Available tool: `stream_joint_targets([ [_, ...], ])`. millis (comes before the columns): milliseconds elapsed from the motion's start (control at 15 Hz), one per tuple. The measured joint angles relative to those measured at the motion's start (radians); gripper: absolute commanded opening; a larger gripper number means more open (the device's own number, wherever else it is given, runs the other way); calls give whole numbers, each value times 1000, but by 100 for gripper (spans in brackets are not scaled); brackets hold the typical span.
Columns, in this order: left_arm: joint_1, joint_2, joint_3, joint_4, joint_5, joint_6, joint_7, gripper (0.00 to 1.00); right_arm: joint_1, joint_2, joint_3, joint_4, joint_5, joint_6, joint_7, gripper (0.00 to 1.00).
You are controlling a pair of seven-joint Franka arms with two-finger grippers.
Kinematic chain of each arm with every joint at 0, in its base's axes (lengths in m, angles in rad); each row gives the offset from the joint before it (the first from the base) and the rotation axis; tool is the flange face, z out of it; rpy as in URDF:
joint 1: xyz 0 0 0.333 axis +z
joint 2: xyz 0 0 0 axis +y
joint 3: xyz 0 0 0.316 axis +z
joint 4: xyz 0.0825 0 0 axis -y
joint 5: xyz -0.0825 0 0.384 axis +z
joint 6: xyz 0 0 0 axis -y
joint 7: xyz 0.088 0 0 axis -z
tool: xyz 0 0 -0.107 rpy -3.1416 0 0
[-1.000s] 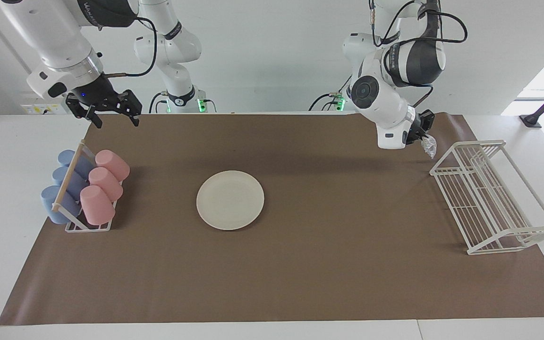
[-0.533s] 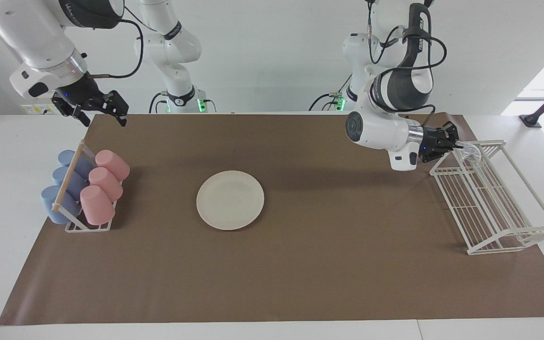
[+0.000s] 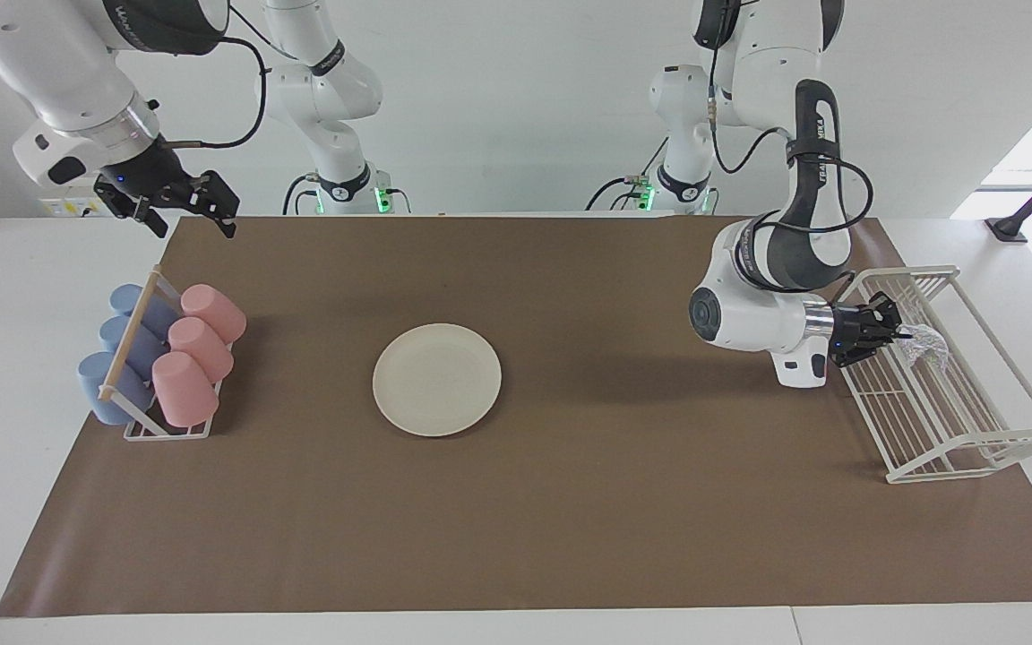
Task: Wipe plate with sponge
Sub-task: 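Carry the brush to the rack while the right gripper returns to rest, then lower the brush into the wire rack with the left gripper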
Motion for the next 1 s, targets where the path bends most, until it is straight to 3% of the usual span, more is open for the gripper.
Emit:
stream_joint_targets([
  [1000,45,0,2,1,-32,65,-16,0,-4,0,0,1,0,0,0,100],
])
